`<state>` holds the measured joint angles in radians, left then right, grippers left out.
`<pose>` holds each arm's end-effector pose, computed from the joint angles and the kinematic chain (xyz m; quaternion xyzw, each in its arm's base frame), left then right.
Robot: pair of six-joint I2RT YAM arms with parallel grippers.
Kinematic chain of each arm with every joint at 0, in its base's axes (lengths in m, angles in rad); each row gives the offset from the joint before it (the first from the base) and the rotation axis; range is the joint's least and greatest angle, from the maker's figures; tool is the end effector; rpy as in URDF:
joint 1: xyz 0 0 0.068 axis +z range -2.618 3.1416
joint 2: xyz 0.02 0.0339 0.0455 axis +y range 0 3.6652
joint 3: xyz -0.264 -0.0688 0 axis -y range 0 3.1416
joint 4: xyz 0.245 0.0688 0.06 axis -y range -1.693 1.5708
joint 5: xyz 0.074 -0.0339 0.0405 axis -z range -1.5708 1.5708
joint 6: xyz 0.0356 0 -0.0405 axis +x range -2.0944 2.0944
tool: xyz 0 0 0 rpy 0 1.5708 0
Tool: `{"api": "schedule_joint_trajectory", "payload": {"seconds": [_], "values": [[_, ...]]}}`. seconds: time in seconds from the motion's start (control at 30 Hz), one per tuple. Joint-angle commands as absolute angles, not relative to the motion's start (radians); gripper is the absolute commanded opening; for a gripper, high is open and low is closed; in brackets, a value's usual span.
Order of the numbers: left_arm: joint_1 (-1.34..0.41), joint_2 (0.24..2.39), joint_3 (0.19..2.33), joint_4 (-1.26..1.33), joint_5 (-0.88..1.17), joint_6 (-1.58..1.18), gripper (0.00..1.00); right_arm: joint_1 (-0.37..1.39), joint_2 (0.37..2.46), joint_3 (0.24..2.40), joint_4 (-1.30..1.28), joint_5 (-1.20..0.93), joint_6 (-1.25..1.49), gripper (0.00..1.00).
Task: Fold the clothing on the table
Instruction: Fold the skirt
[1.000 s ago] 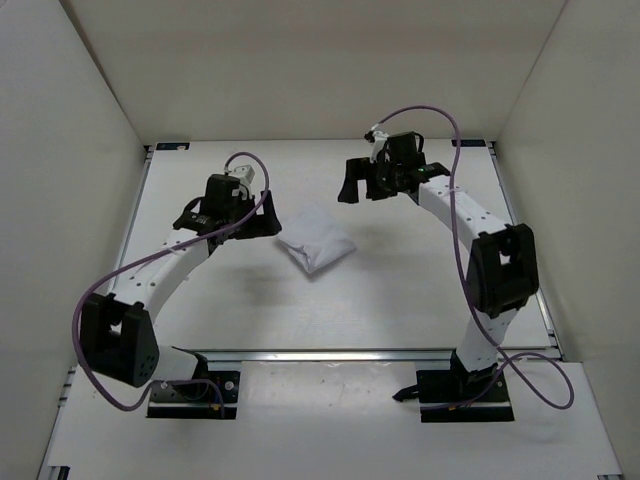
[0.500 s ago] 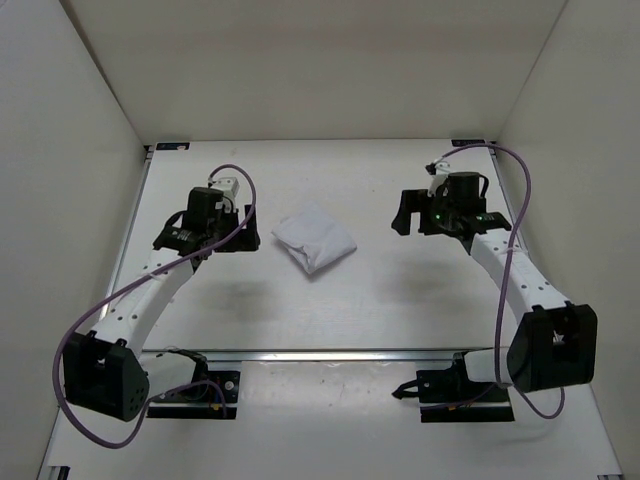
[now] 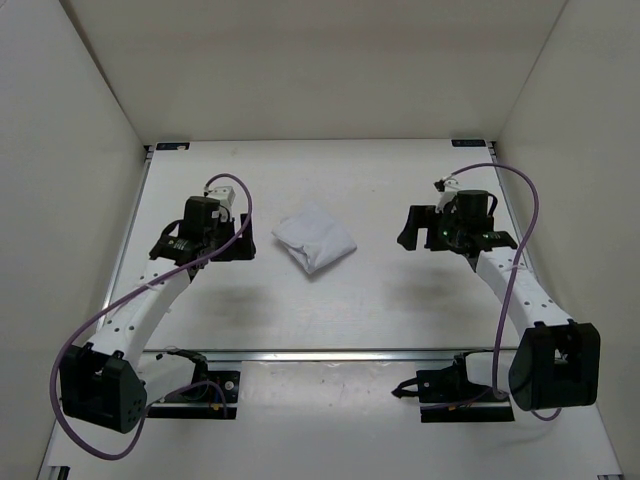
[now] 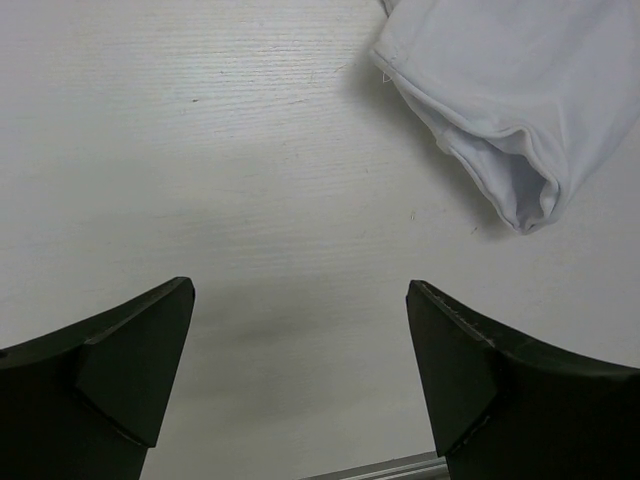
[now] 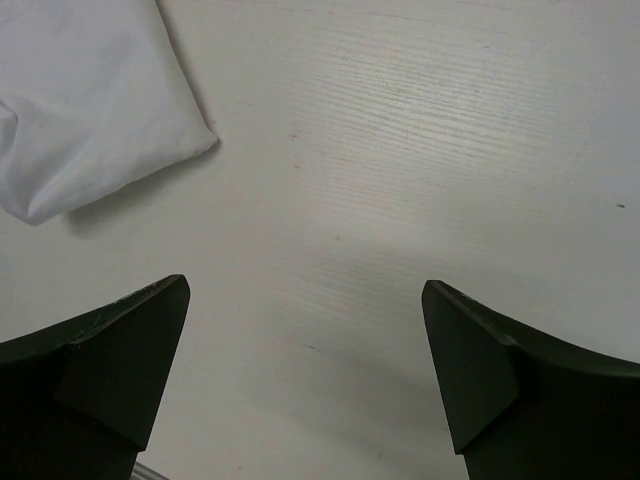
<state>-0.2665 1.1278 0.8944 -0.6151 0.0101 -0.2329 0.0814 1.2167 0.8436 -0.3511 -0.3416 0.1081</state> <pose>0.2233 -0.0613 0.2715 0.0175 0.9353 -0.0919 0.3412 0.2572 0.0329 0.2564 -0.0578 0.8993 0.1926 0.3883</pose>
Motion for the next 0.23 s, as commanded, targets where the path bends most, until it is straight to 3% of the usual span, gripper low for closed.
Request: {"api": "schedule_joint_trajectory", "payload": {"seconds": [0.0, 0.2], "values": [[-0.261, 1.103, 0.887, -0.621, -0.021, -0.224, 0.98, 0.068, 1.189, 0.839, -0.302, -0.364, 0.111, 1.00], [-0.253, 1.106, 0.887, -0.630, -0.018, -0.230, 0.98, 0.066, 1.224, 0.856, -0.310, -0.370, 0.109, 0.99]]}}
